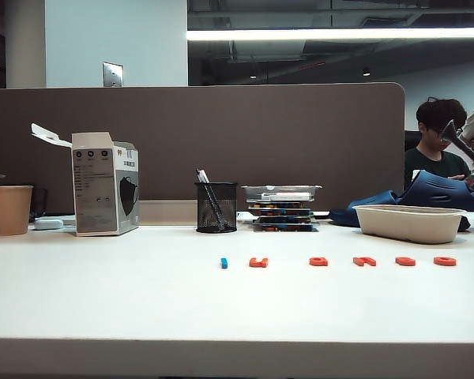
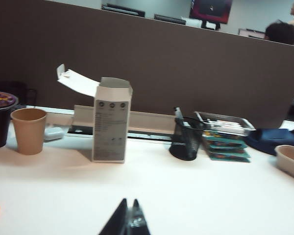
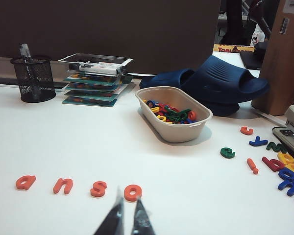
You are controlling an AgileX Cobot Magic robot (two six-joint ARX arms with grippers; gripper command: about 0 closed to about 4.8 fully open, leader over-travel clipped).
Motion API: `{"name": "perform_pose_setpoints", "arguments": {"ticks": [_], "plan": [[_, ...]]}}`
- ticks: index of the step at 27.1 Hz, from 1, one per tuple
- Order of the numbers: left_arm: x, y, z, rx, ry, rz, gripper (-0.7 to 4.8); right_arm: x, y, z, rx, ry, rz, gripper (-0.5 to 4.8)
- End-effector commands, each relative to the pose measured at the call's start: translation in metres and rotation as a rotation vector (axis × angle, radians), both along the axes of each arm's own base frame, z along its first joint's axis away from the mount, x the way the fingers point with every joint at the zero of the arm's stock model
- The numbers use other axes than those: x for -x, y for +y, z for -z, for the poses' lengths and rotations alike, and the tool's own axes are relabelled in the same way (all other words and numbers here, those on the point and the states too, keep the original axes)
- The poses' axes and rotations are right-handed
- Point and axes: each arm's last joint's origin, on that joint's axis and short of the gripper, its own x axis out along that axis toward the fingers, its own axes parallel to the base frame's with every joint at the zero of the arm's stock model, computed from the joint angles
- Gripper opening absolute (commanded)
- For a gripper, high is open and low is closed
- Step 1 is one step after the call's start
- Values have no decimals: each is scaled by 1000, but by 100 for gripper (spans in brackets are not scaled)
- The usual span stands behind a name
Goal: Select the appropriate letters from the row of letter magnets placed on the table to arrange into the word "sun".
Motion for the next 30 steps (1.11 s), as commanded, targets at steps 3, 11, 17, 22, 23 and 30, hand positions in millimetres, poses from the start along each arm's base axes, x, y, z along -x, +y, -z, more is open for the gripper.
{"name": "perform_pose_setpoints", "arguments": {"ticks": [3,11,17,22,23,30], "plan": [[18,0,-29,-6,-6,37,-5,0,0,-1,1,-23,-1,27],[31,-4,-75,-67,62,206,-5,0,0,-1,1,-29,-1,26],[28,-11,-154,-55,233,473,-5,0,0,-1,1,-29,-1,26],[28,-11,-225,-56,360,500,-5,0,0,-1,1,-29,-1,26],[29,-12,-235,-49,362,521,-5,0,0,-1,1,-29,-1,26],[21,-28,-283,116,413,724,-5,0,-1,-1,0,-28,28,26]]}}
